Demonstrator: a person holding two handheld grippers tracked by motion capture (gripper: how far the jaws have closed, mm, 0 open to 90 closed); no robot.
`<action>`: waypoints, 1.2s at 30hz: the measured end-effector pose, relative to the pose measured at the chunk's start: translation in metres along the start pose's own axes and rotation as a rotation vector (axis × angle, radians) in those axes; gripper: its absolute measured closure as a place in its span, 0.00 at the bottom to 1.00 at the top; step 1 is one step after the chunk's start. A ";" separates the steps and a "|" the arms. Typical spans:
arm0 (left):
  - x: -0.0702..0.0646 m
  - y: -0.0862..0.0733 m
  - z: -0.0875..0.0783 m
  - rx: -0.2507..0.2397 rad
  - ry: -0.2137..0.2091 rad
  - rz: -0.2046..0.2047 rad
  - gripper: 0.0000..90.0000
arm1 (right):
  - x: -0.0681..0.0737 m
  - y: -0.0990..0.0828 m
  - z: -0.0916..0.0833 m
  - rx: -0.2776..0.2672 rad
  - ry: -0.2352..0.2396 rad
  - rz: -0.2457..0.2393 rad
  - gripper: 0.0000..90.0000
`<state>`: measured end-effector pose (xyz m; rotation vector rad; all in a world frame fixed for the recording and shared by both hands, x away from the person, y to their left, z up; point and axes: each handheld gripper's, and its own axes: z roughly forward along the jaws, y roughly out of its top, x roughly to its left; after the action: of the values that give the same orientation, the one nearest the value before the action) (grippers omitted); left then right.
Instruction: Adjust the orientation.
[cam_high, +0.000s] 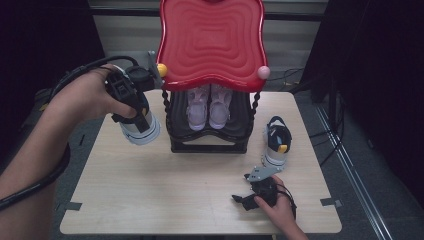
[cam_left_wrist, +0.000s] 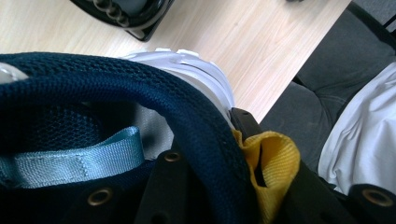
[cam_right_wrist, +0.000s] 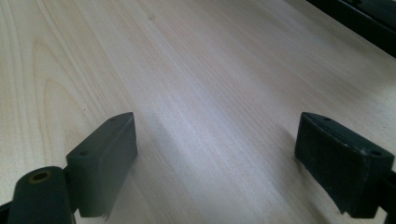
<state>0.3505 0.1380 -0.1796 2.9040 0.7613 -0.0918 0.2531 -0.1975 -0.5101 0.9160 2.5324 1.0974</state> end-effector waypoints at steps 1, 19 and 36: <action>0.000 0.001 -0.003 0.003 0.002 0.011 0.86 | 0.000 0.000 0.000 0.000 0.000 0.000 0.14; -0.011 0.016 -0.043 0.021 0.058 0.055 0.85 | 0.000 0.000 0.000 -0.003 0.000 -0.001 0.14; -0.025 0.035 -0.078 -0.048 0.161 0.114 0.85 | 0.000 0.000 0.000 -0.003 -0.001 -0.001 0.14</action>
<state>0.3482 0.1071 -0.0962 2.9271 0.6101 0.1719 0.2532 -0.1974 -0.5105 0.9140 2.5295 1.1005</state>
